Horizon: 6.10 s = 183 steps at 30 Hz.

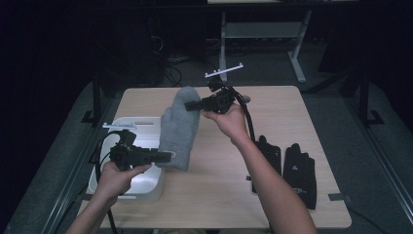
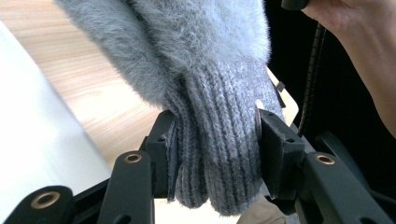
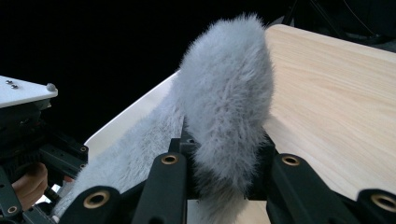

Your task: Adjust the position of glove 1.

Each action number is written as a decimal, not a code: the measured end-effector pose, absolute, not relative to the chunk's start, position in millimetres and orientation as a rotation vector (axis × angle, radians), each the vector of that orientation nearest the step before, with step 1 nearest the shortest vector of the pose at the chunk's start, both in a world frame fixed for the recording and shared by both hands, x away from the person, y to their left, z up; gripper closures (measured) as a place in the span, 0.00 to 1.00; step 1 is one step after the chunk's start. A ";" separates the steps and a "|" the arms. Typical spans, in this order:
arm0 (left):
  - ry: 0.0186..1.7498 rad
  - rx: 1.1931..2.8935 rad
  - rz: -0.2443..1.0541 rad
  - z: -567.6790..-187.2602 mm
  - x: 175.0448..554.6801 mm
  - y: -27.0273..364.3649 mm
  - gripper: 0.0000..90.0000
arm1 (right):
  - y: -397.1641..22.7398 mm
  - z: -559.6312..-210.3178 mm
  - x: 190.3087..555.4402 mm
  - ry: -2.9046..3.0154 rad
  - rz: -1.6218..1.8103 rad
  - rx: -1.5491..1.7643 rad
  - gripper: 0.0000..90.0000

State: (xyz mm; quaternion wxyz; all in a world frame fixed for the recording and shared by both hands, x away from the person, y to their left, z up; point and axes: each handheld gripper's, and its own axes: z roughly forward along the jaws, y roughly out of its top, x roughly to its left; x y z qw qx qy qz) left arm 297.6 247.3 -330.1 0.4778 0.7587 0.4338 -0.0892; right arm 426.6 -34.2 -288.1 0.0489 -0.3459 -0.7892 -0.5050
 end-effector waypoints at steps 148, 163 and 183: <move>1.366 1.922 -0.117 -379.4 290.8 333.4 0.43 | 82.7 -353.6 436.5 -2.556 -1.298 -1.024 0.54; 1.294 1.914 -0.100 -363.9 293.7 319.6 0.43 | 56.5 -339.4 435.6 -2.542 -1.334 -1.056 0.50; 1.229 1.923 -0.097 -352.8 300.5 296.1 0.39 | 21.6 -331.4 432.2 -2.555 -1.361 -1.073 0.47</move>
